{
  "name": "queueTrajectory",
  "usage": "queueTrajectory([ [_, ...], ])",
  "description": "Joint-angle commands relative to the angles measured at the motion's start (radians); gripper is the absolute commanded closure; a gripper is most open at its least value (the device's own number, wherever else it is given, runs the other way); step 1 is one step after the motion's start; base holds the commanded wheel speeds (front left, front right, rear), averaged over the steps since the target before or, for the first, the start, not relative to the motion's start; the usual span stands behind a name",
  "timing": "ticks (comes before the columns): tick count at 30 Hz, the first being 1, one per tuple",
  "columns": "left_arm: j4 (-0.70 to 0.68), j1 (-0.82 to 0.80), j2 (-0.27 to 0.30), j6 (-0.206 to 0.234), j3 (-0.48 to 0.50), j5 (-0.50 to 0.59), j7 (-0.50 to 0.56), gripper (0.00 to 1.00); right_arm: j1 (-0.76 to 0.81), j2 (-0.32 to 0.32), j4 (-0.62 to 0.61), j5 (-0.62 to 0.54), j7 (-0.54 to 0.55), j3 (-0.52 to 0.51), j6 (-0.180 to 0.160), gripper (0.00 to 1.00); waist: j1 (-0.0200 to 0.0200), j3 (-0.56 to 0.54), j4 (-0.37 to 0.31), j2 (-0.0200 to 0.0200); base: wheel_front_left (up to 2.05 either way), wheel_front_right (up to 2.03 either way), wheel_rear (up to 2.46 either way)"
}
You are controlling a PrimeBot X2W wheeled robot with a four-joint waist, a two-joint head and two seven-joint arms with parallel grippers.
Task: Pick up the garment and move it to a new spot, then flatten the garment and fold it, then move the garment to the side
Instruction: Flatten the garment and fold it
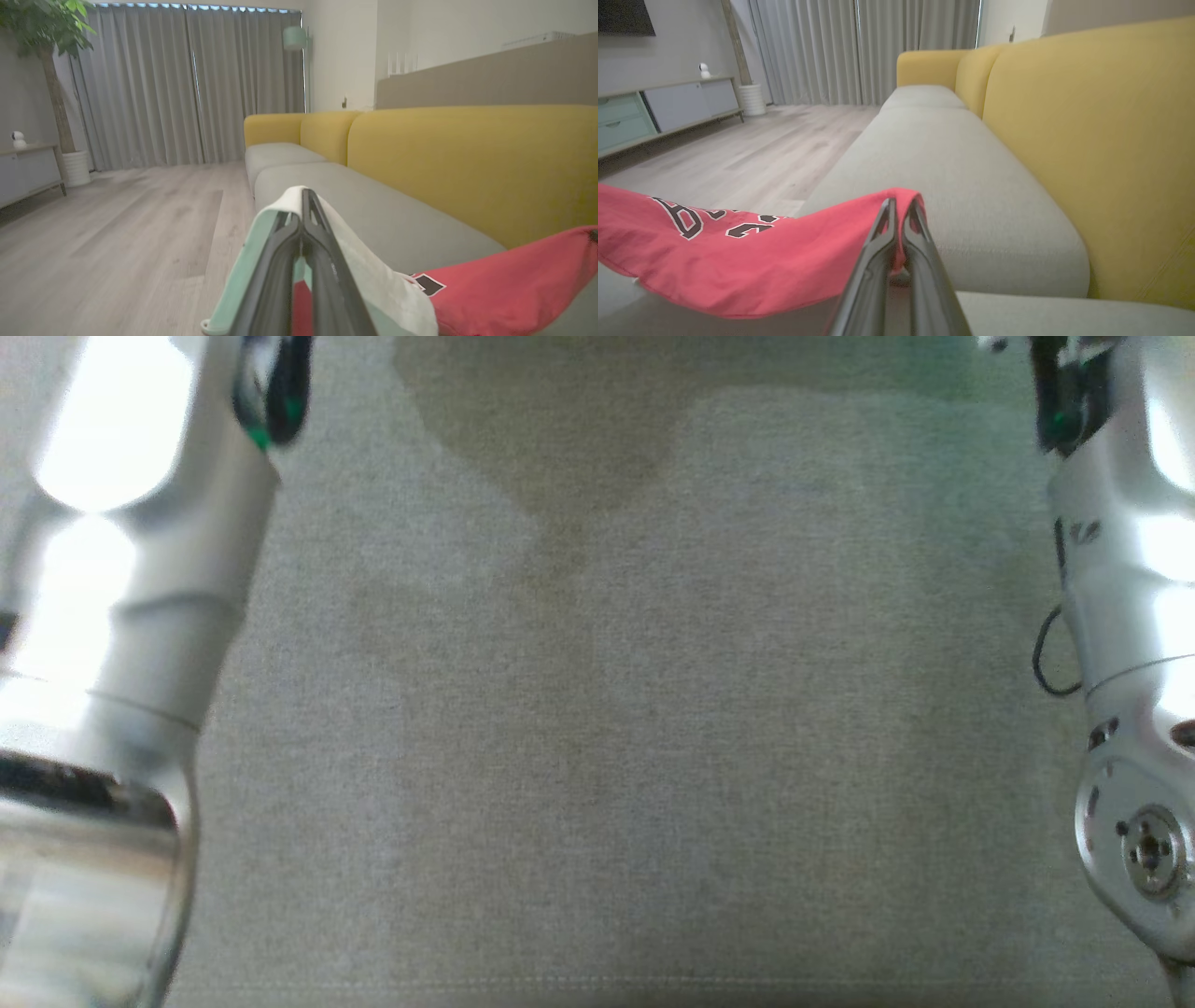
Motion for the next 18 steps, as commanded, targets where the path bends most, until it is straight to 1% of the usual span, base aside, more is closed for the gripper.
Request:
queueTrajectory([
  [1,-0.021,-0.010,0.028,-0.012,0.013,-0.005,-0.011,1.00,0.001,0.023,-0.016,-0.008,-0.016,0.006,0.007,1.00,-0.0003,0.021,0.012,0.0001,0.00,0.00,0.00],
  [4,-0.028,0.055,0.028,-0.039,0.015,-0.016,-0.017,1.00,0.031,0.026,0.021,-0.001,-0.028,0.014,0.007,1.00,-0.0003,0.025,0.006,0.0001,0.00,0.00,0.00],
  [6,-0.061,0.098,0.035,-0.049,0.038,-0.032,-0.018,1.00,0.049,0.027,0.025,0.019,-0.030,0.024,0.007,1.00,-0.0003,0.024,0.002,0.0001,0.00,0.00,0.00],
  [11,-0.211,0.261,0.074,-0.062,0.103,-0.053,-0.019,1.00,0.131,0.027,-0.058,0.143,-0.031,0.089,0.007,1.00,-0.0003,0.006,-0.010,0.0001,0.00,0.00,0.00],
  [14,-0.307,0.383,0.095,-0.066,0.121,-0.064,-0.019,1.00,0.201,0.027,-0.108,0.221,-0.031,0.128,0.007,1.00,-0.0003,-0.020,-0.016,0.0001,0.00,0.00,0.00],
  [18,-0.438,0.565,0.113,-0.049,0.138,-0.080,-0.019,1.00,0.323,0.028,-0.177,0.292,-0.032,0.157,0.007,1.00,-0.0003,-0.088,-0.019,0.0001,0.00,0.00,0.00],
])
